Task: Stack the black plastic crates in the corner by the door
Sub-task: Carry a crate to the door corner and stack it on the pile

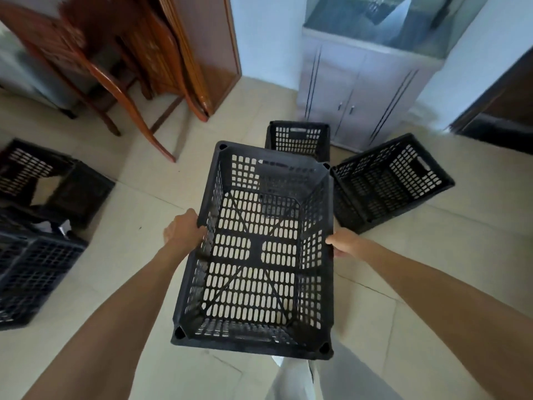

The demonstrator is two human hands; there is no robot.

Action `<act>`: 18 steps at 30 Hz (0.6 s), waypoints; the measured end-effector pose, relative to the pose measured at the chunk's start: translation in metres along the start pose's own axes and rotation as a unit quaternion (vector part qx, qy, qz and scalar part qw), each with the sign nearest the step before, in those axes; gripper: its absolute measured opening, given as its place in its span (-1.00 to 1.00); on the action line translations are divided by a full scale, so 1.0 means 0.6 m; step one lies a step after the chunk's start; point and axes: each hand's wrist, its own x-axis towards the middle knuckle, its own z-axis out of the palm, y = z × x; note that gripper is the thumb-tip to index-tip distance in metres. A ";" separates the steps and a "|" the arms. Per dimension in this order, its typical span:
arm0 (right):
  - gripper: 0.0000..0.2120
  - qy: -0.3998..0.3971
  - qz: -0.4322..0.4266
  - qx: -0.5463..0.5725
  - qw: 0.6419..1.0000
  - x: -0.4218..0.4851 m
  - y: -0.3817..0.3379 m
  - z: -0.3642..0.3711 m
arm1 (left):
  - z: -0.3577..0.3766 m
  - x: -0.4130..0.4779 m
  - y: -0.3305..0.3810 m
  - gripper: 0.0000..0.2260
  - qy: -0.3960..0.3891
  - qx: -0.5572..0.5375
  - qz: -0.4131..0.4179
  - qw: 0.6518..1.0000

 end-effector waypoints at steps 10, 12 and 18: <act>-0.95 0.039 0.039 0.131 0.990 -0.110 0.112 -0.226 | -0.085 -0.011 0.305 -0.79 -0.020 0.099 0.159 0.982; -0.91 0.025 0.055 0.149 0.987 -0.135 0.140 -0.278 | -0.087 -0.016 0.381 -0.80 -0.035 0.100 0.187 0.977; -0.89 0.103 0.057 0.235 0.965 -0.138 0.261 -0.466 | -0.070 -0.040 0.634 -0.81 -0.051 0.156 0.274 0.948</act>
